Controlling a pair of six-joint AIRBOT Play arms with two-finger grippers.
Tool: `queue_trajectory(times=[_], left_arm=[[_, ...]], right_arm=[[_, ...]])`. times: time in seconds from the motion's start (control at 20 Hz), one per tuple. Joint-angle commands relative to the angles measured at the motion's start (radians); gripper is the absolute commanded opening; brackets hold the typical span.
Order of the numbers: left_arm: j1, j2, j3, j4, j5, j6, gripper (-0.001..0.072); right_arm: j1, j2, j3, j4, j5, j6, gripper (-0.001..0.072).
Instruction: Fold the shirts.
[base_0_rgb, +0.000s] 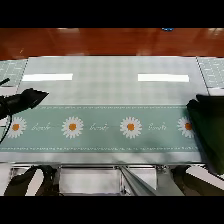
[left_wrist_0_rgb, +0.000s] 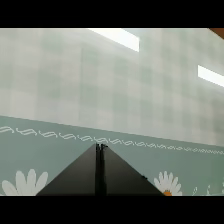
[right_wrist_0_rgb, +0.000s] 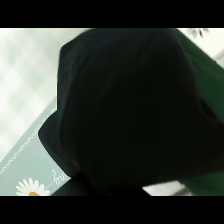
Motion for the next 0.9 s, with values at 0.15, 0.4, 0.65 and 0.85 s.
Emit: queue_trajectory(times=[0.15, 0.4, 0.65, 0.85], left_arm=[[-0.001, -0.072, 0.000, -0.001, 0.126, 0.015, 0.0017], [-0.001, -0.141, 0.004, -0.001, 0.214, 0.027, 0.0017], [-0.003, -0.266, 0.246, -0.003, 0.212, 0.048, 0.0017], [-0.088, -0.410, 0.572, -0.112, 0.026, 0.048, 0.0017]], right_arm=[[-0.141, 0.170, -0.304, -0.122, 0.027, -0.006, 0.0024], [-0.141, 0.204, -0.344, -0.360, 0.029, 0.076, 0.0414], [-0.127, 0.148, -0.226, -0.083, -0.034, 0.152, 0.0288], [0.218, 0.117, -0.156, 0.519, -0.510, 0.019, 0.0023]])
